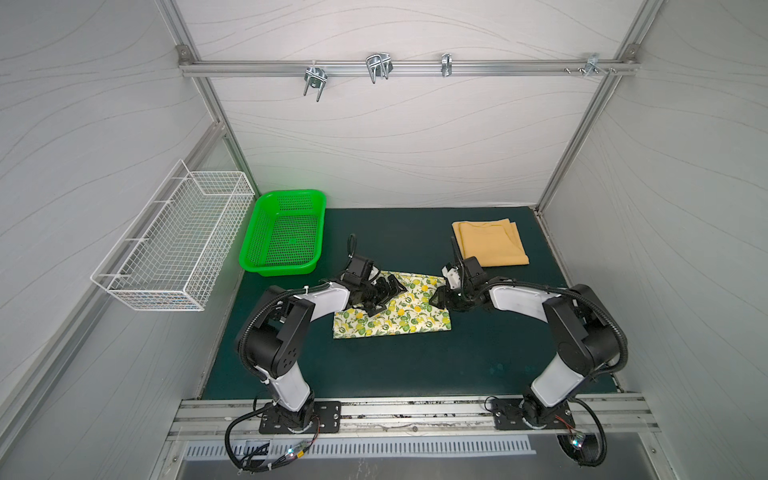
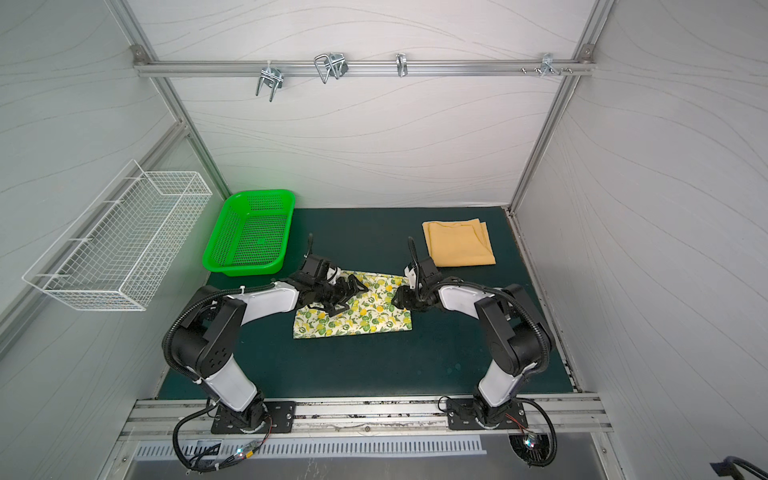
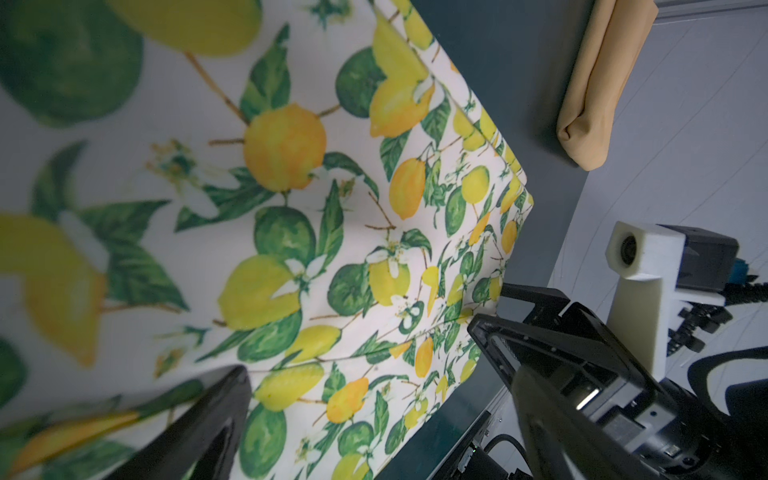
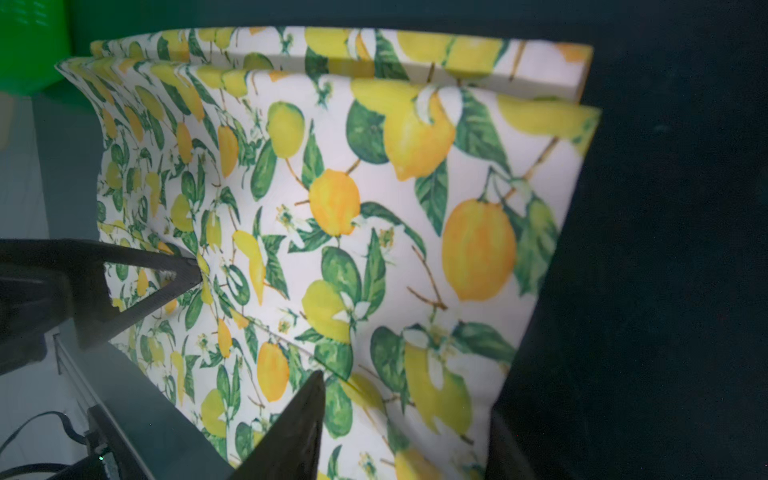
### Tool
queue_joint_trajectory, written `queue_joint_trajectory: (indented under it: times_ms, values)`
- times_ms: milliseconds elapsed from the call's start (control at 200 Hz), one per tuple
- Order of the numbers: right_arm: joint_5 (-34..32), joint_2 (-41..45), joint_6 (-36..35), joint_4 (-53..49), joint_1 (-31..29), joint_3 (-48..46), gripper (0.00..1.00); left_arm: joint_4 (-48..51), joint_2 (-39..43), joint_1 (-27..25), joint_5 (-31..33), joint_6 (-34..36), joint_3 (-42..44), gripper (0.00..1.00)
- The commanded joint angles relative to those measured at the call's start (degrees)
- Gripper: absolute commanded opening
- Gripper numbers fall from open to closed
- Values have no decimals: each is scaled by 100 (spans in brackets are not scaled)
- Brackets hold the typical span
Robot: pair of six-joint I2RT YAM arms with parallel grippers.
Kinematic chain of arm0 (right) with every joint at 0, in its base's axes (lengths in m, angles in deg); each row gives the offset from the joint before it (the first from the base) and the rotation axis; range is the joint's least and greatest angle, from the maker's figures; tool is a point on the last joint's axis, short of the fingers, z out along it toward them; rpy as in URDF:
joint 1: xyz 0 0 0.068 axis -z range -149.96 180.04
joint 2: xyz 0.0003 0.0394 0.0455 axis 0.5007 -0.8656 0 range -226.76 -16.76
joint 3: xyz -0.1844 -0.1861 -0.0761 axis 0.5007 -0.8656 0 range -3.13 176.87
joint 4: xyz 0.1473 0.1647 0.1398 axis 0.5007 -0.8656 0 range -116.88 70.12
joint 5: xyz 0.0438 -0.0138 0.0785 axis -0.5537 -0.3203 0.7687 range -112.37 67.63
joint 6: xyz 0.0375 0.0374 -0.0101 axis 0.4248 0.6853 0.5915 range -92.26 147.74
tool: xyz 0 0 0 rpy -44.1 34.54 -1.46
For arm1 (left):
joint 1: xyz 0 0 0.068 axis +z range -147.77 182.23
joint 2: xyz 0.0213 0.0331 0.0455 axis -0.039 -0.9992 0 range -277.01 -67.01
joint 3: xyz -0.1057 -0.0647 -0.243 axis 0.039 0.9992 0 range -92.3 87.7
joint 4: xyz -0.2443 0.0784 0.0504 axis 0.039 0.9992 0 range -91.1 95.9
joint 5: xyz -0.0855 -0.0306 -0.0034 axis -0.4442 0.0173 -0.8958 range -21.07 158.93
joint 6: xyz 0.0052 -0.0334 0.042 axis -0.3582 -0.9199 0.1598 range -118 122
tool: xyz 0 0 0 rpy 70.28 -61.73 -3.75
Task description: Fold and stack the skirts
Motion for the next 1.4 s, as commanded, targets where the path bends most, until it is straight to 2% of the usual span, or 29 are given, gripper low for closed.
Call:
queue_joint_trajectory:
  times_ms: [0, 150, 215, 240, 430, 685, 805, 921, 1196, 1396]
  values:
    - [265, -283, 187, -48, 46, -104, 47, 122, -206, -14, 254, 50, 135, 99]
    - [451, -384, 276, 61, 150, -54, 28, 131, -189, -14, 260, 60, 150, 99]
    - [572, -417, 299, 81, 202, -25, 14, 122, -193, -14, 255, 59, 161, 99]
    - [612, -432, 308, 82, 214, -5, 11, 120, -200, -14, 253, 59, 162, 99]
    - [541, -279, 231, -122, 234, 137, 9, 128, -139, -14, 228, 59, 132, 99]
    - [-719, 412, -595, -1541, 232, 857, 5, 472, 389, -131, 178, 186, -195, 99]
    - [-1203, 563, -951, -2084, 240, 1233, 4, 607, 572, -369, 177, 188, -449, 99]
    - [-1479, 590, -1168, -2446, 240, 1526, 4, 314, 665, -692, 204, -17, -561, 99]
    - [-1528, 555, -1305, -2832, 240, 1860, 4, -705, 259, -1532, 349, -606, -857, 99]
    - [-1357, 581, -1266, -2920, 305, 1940, 3, -1680, -431, -1704, 258, -1042, -827, 99]
